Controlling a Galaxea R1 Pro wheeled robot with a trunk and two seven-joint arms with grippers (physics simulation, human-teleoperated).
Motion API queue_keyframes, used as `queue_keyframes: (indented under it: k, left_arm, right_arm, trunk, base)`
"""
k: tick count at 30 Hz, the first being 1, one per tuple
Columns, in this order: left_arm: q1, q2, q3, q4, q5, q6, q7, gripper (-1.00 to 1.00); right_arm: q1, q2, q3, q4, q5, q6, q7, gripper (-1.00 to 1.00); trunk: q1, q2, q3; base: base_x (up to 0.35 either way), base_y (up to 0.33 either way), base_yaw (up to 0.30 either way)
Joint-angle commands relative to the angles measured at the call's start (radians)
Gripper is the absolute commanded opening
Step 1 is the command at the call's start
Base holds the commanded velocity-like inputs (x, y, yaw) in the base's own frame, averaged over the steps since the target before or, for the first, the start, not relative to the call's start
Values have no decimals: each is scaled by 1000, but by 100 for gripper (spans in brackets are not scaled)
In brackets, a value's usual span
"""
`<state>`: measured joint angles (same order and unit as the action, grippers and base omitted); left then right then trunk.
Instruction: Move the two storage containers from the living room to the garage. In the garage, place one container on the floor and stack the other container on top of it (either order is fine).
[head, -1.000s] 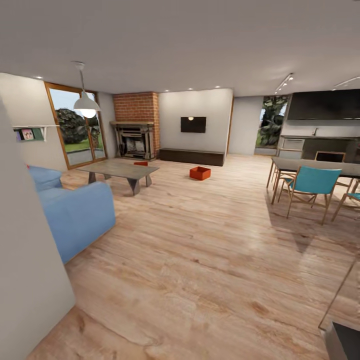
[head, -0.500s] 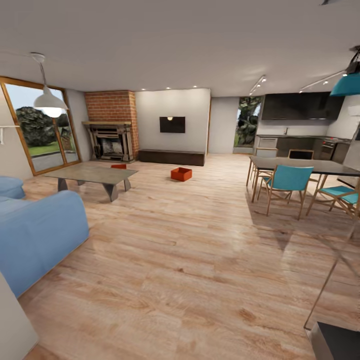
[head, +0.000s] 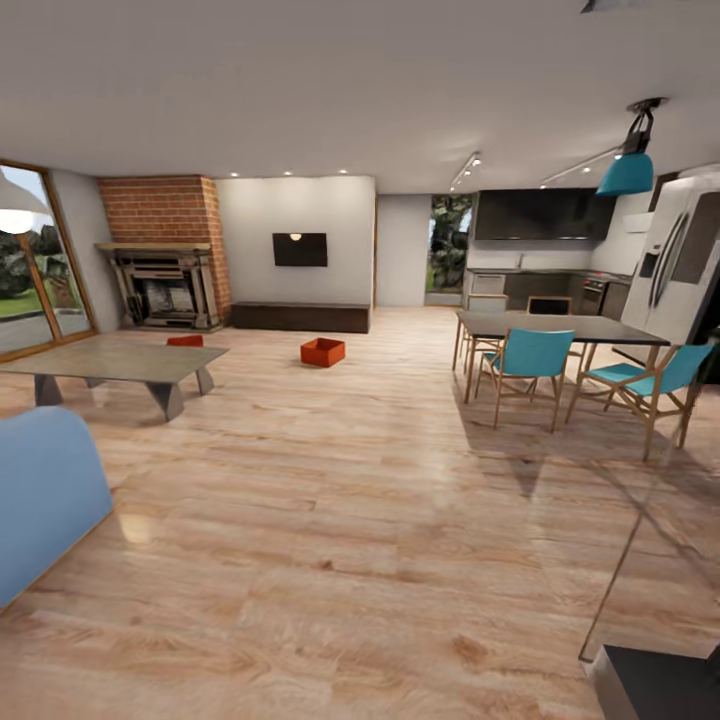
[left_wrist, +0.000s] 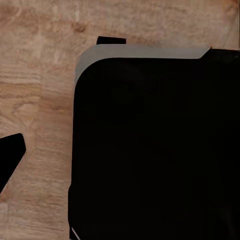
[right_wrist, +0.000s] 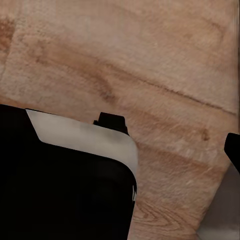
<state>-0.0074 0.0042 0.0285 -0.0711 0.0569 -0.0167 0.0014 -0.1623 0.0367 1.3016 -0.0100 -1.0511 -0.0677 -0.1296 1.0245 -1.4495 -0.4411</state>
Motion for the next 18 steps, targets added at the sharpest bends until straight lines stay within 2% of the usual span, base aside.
queue_keyframes:
  k: [1,7,18]
  left_arm:
    - [0,0,2,0,6,-2,0,100]
    - [0,0,2,0,6,-2,0,100]
    - [0,0,2,0,6,-2,0,100]
  right_arm:
    - [0,0,8,-1,-8,-1,-4,100]
    - [0,0,10,-1,-7,-1,-4,100]
    - [0,1,10,-1,-7,0,-4,100]
  trunk:
    - [1,0,-1]
    - [1,0,-1]
    - [1,0,-1]
  base:
    - [323,0,-262]
    - [323,0,-231]
    - [323,0,-18]
